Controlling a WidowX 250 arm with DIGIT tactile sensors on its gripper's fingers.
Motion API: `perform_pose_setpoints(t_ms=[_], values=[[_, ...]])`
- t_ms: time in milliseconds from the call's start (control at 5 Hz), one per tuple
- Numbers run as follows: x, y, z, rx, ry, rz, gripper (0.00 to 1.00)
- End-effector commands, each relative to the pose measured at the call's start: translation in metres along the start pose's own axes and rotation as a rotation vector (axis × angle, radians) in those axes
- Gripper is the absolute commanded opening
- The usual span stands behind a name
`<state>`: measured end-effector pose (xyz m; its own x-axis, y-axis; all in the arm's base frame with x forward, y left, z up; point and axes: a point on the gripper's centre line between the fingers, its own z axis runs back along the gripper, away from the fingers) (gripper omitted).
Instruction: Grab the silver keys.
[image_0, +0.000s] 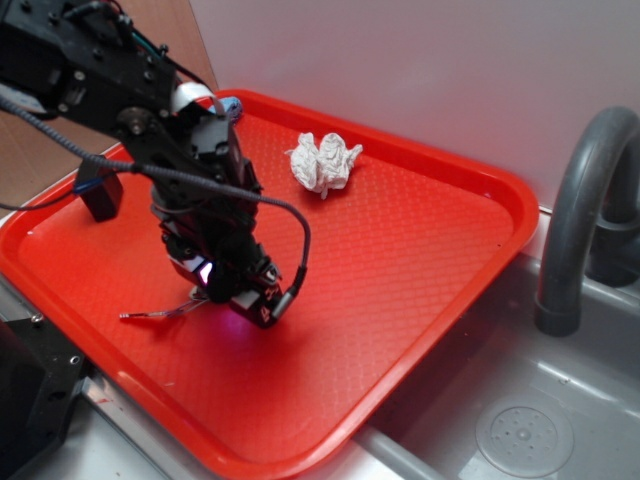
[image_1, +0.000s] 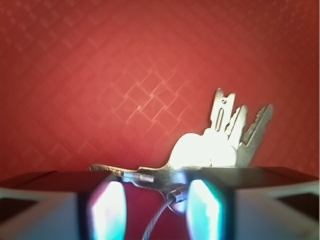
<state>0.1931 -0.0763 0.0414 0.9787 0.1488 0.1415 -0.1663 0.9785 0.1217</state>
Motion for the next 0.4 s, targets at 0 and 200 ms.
perform_pose_setpoints(t_ms=[0,200], values=[[0.0225,0.0121,0.0240,-0.054,-0.032,0.024,0.00],[0.0214,0.0076,0.0179,-0.050,-0.011,0.013,0.00]])
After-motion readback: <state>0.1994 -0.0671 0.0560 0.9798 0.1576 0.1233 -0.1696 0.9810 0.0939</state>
